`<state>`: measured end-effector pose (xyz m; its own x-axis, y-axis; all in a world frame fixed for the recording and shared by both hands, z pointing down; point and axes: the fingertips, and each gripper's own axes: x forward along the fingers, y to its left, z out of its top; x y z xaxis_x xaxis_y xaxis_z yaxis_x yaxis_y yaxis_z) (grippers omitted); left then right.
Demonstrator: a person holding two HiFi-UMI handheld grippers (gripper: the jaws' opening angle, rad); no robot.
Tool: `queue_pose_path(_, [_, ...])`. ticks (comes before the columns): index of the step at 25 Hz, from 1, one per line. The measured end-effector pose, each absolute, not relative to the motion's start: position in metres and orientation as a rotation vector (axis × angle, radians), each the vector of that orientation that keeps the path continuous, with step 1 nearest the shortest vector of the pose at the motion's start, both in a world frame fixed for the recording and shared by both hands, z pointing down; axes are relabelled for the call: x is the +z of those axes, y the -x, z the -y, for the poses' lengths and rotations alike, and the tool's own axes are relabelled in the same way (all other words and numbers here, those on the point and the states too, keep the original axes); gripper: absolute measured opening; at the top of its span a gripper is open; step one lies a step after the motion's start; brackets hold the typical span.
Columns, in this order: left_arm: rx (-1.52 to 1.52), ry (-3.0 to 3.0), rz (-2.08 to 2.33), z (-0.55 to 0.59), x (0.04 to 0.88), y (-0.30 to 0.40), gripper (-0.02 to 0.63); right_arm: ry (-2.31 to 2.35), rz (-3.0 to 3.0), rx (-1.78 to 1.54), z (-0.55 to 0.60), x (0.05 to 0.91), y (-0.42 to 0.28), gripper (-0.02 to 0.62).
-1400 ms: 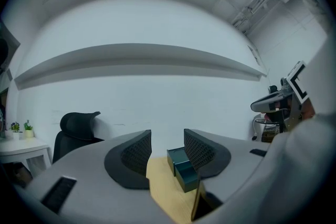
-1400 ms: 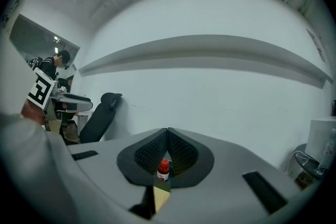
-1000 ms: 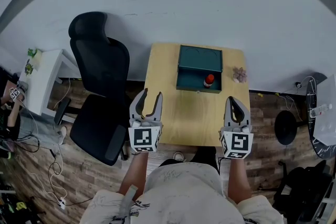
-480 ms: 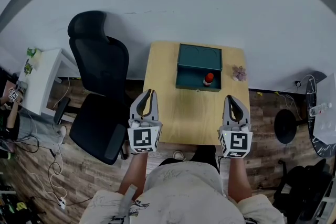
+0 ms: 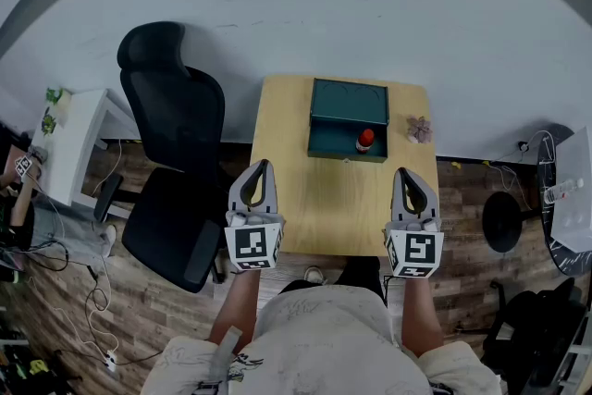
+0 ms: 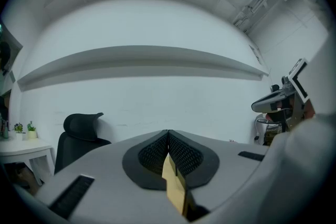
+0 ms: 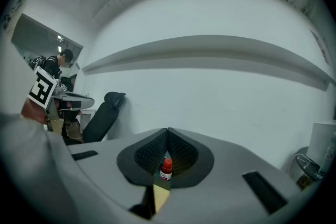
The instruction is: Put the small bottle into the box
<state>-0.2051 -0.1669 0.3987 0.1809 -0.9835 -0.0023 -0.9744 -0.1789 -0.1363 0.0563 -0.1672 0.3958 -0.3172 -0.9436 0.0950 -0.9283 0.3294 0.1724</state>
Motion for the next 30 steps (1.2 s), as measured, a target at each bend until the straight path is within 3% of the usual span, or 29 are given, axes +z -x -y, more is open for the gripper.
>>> queue_pose_path(30, [-0.133, 2.339, -1.882, 0.169, 0.399, 0.196, 0.008, -1.641, 2.423, -0.135, 0.170, 0.403, -0.043, 0.015])
